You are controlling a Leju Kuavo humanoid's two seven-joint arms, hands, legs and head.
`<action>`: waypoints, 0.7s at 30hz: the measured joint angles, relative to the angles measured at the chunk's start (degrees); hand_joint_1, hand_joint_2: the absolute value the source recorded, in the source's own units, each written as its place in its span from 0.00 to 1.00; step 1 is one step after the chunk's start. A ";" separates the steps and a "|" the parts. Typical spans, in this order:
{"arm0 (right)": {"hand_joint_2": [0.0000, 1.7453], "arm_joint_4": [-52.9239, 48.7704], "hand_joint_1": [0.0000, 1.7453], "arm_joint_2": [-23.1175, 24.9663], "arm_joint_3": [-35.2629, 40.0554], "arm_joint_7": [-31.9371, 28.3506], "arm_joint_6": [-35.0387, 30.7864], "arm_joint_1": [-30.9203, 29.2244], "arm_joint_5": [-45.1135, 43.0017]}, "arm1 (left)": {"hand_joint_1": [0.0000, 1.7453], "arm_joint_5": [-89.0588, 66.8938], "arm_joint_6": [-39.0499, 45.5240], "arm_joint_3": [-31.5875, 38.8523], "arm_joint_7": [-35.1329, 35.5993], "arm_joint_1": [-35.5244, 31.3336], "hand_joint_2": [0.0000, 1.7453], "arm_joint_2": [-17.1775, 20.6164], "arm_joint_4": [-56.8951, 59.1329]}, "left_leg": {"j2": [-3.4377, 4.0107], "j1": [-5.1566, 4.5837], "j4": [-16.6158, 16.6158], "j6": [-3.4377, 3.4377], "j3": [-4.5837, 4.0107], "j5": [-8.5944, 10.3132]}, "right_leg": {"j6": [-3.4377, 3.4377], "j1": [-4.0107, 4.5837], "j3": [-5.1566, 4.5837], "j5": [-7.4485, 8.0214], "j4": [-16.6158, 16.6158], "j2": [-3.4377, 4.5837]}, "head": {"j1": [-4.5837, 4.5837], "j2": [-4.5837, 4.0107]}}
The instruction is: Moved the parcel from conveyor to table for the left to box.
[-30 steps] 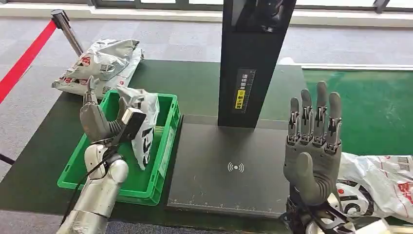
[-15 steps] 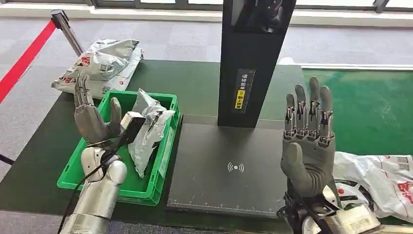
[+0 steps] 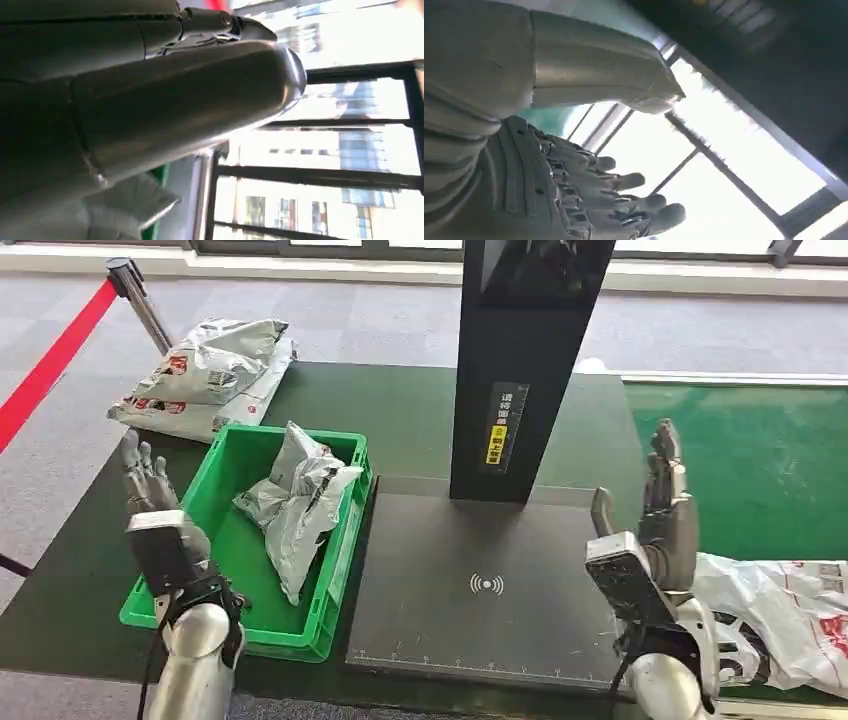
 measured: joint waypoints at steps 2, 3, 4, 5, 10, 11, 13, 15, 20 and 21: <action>1.00 2.43 0.00 -1.95 -3.45 3.64 -0.63 0.53 7.22 | 0.00 15.87 -1.00 -1.68 -0.81 2.44 0.00 0.98 -3.56 | 0.00 -0.09 0.04 0.06 0.00 -0.05 | 0.05 0.02 -0.01 -0.02 -0.03 0.01 | -0.02 0.00; 1.00 3.21 0.00 -2.84 -4.93 6.70 -0.46 1.45 11.89 | 0.00 19.17 -1.73 -2.49 -0.85 3.28 0.00 1.35 -4.91 | -0.04 -0.09 0.04 0.07 -0.01 -0.05 | 0.11 0.03 0.01 -0.06 -0.04 -0.03 | -0.02 0.00; 1.00 3.82 0.00 -3.76 -6.36 9.39 0.07 2.63 15.81 | 0.00 18.72 -2.93 -3.21 -0.70 3.94 0.00 2.03 -5.83 | -0.11 -0.09 0.04 0.12 -0.01 -0.09 | 0.19 0.03 0.05 -0.12 -0.05 -0.12 | -0.04 0.00; 1.00 4.41 0.00 -4.76 -7.91 11.99 0.81 3.87 18.95 | 0.00 15.85 -4.38 -3.89 -0.68 4.51 0.00 2.62 -6.55 | -0.21 -0.09 0.04 0.15 -0.02 -0.11 | 0.22 0.00 0.09 -0.16 -0.04 -0.22 | 0.00 0.00; 1.00 7.78 0.00 -8.63 -15.40 18.02 6.37 7.67 24.53 | 0.00 9.59 -8.09 -5.04 -1.20 6.16 0.00 4.68 -8.43 | -0.03 -0.09 0.04 0.18 0.05 -0.30 | 0.23 -0.04 0.08 -0.18 -0.05 -0.05 | 0.00 0.00; 1.00 8.61 0.00 -9.35 -16.34 18.56 8.01 8.23 24.49 | 0.00 9.74 -8.46 -5.24 -1.57 6.43 0.00 4.89 -8.45 | -0.04 -0.09 0.04 0.19 0.06 -0.30 | 0.27 -0.06 0.09 -0.22 -0.06 -0.05 | -0.02 0.00; 1.00 10.58 0.00 -10.77 -18.68 18.84 10.10 9.34 24.01 | 0.00 10.16 -9.18 -5.39 -2.19 7.05 0.00 5.29 -8.40 | -0.06 -0.09 0.04 0.21 0.05 -0.31 | 0.29 -0.11 0.08 -0.23 -0.05 -0.05 | -0.02 0.00; 1.00 12.87 0.00 -11.93 -20.95 19.12 13.41 9.92 23.20 | 0.00 10.16 -9.92 -5.53 -2.54 7.41 0.00 5.66 -8.38 | -0.05 -0.09 0.04 0.22 0.05 -0.32 | 0.30 -0.11 0.09 -0.23 -0.06 -0.05 | -0.02 0.00; 1.00 20.96 0.00 -15.17 -26.64 16.13 16.90 10.09 20.86 | 0.00 10.14 -10.23 -6.14 -2.67 7.63 0.00 6.23 -8.12 | -0.04 -0.17 0.05 0.29 0.05 -0.35 | 0.31 -0.21 0.12 -0.22 -0.06 -0.06 | -0.02 0.00; 1.00 21.90 0.00 -15.47 -27.25 15.97 16.92 10.09 20.86 | 0.00 10.13 -10.23 -6.14 -2.69 7.63 0.00 6.29 -8.05 | -0.02 -0.17 0.05 0.30 0.06 -0.35 | 0.31 -0.22 0.12 -0.22 -0.06 -0.05 | -0.02 0.00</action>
